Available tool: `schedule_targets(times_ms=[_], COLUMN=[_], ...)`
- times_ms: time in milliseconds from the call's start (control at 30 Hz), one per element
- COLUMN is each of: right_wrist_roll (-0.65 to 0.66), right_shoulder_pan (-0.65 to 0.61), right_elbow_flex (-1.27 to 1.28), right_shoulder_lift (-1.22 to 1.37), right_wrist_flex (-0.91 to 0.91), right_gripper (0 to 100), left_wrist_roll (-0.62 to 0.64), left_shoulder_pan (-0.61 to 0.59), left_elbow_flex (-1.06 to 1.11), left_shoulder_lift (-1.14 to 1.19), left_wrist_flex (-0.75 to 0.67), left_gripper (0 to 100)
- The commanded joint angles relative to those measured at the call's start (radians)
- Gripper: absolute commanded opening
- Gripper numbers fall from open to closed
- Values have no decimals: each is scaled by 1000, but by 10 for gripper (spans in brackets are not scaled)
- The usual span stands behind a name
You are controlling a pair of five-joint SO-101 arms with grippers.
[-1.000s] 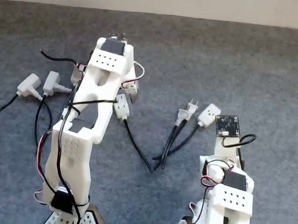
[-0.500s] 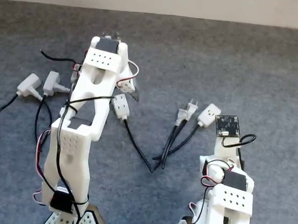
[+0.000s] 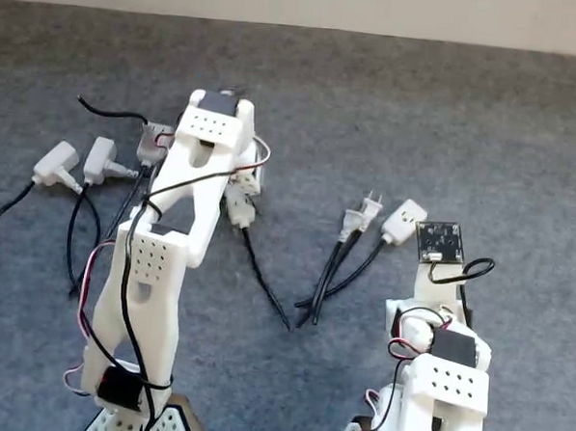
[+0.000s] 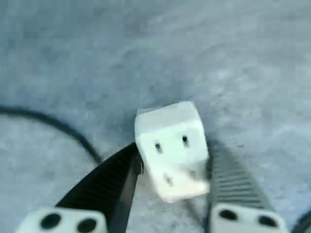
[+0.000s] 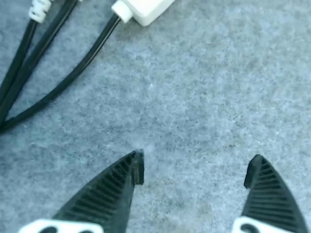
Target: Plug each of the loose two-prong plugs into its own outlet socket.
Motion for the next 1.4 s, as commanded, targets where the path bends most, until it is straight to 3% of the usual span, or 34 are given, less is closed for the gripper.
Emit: schedule_targets(times_ms=[0, 133, 267, 700, 833, 1200, 1300, 1367], right_wrist_roll=[9, 9, 9, 9, 9, 5, 6, 6], right_shoulder_pan=[-7, -7, -24, -38, -31, 65, 65, 65], right_elbow_flex=[-7, -7, -7, -5, -5, -16, -16, -16], right_shoulder_lift=[-15, -15, -15, -12, -12, -15, -15, -13], right_wrist_flex=[-15, -15, -15, -15, -15, -15, -15, -16], right_gripper=[324, 324, 324, 324, 324, 324, 324, 324], left_wrist_roll=[-212, -348, -583, -1313, -1326, -1191, -1191, -1191], left_shoulder_pan=[4, 24, 56, 197, 229, 410, 410, 410], left_elbow_flex=[-134, -197, -104, 967, 1179, 1707, 1764, 1771], left_shoulder_lift=[-10, -15, -108, -839, -969, -1109, -1109, -1112], left_wrist_flex=[48, 123, 127, 121, 101, -488, -575, -562], left_gripper=[21, 4, 5, 5, 5, 5, 8, 38])
